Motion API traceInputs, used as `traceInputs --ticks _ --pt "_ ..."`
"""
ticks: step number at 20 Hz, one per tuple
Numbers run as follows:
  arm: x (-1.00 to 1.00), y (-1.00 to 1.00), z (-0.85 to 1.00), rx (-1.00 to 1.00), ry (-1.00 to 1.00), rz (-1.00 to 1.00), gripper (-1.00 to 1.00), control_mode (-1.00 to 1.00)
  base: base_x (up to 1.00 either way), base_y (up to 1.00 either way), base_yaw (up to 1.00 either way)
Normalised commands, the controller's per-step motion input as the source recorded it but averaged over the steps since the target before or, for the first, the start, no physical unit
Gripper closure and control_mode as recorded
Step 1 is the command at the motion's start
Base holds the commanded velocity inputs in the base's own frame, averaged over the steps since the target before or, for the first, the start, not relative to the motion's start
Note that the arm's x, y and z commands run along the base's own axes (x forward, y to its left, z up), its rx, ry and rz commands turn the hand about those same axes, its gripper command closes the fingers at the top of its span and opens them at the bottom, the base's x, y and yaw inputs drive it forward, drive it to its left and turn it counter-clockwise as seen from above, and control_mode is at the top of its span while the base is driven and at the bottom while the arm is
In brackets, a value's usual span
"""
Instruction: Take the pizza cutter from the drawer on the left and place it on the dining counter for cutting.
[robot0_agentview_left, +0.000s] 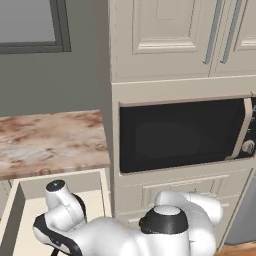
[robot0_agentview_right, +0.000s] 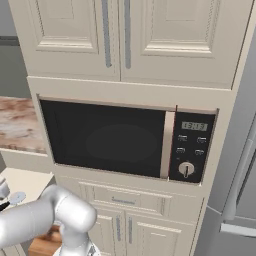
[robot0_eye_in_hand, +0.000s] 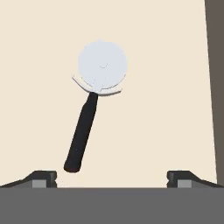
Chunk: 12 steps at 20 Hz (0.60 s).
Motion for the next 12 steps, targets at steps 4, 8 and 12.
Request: traceInputs --ticks 4,8,12 --pt "0.41 0.25 -0.43 0.0 0.0 0.03 -1.0 -1.0 0.0 0.0 0.0" --pt "0.24 0.18 -0.39 0.0 0.04 0.04 -1.0 -1.0 0.0 0.0 0.0" --pt "0.11 0.14 -0.48 0.0 0.06 0.06 -1.0 -1.0 0.0 0.0 0.0"
